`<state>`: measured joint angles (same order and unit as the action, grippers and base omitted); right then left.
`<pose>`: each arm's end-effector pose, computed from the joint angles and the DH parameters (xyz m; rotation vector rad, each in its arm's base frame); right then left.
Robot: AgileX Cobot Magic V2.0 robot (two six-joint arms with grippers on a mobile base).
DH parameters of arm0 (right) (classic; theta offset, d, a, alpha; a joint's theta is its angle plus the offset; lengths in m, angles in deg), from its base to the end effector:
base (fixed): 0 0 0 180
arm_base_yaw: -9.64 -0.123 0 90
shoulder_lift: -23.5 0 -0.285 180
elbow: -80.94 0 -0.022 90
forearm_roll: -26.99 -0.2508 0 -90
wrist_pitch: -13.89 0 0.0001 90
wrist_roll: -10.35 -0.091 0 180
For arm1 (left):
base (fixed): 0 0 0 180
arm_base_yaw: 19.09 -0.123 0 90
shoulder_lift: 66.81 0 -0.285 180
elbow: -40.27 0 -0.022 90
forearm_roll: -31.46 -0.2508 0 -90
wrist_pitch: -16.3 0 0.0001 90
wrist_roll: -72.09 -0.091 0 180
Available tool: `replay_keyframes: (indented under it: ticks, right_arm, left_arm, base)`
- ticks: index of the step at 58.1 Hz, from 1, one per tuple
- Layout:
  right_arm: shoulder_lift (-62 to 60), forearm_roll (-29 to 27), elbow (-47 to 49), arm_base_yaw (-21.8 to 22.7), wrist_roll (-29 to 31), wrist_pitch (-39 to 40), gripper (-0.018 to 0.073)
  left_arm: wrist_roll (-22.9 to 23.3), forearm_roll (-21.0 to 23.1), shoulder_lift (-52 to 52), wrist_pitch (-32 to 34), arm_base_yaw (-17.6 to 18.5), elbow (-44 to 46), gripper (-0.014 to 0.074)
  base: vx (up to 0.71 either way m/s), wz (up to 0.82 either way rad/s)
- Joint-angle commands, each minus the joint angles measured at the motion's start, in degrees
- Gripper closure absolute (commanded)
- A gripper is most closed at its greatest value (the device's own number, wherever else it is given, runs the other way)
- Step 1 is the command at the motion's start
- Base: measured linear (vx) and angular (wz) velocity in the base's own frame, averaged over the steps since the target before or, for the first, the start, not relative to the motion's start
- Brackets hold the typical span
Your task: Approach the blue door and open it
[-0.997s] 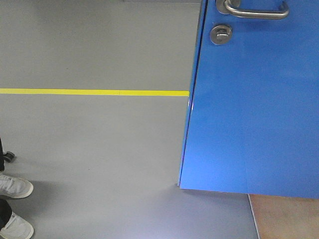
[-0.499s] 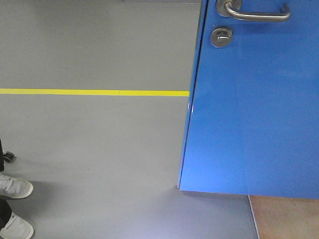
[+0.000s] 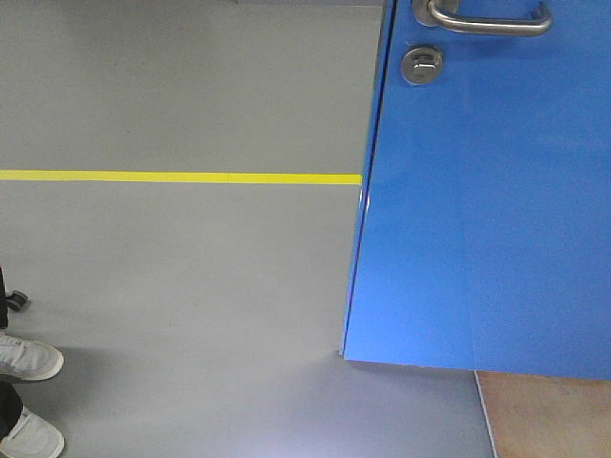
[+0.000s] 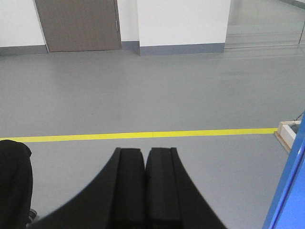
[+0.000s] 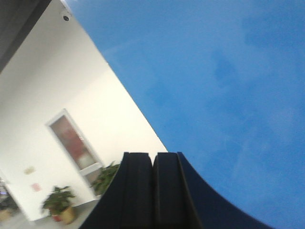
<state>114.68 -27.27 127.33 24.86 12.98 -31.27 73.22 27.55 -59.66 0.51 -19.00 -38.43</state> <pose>0.2443 -0.0121 0.6203 0.1508 1.3971 0.7881 0.0549 0.0016 0.1802 0.0287 1.7733 0.0485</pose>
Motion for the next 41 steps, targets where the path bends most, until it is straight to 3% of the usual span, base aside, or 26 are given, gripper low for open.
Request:
replay_keyframes:
  ticks: [1, 13, 19, 29, 41]
  right_arm:
    - [-4.19, 4.76, 1.11, 0.29, 1.13, 2.79, 0.0547]
    - [-12.60, 19.43, 1.05, 0.17, 1.13, -0.77, 0.0547]
    - [-17.10, 25.38, -4.46, 0.17, 1.13, 0.54, 0.0547]
    - [-29.24, 29.07, -25.54, 0.17, 1.59, 7.35, 0.0547]
    - [-45.76, 28.62, -51.71, 0.17, 9.61, 15.04, 0.0547]
  left_arm:
    - [0.39, 0.12, -0.69, 4.84, 0.36, 1.49, 0.0524]
    - [0.39, 0.12, -0.69, 4.84, 0.36, 1.49, 0.0524]
    - [0.39, 0.12, -0.69, 4.84, 0.36, 1.49, 0.0524]
    - [0.39, 0.12, -0.69, 4.84, 0.36, 1.49, 0.0524]
    - [0.39, 0.12, -0.69, 4.84, 0.36, 1.49, 0.0524]
  base:
    - [0.00, 0.00]
    - [0.00, 0.00]
    - [0.00, 0.00]
    - [0.00, 0.00]
    - [0.00, 0.00]
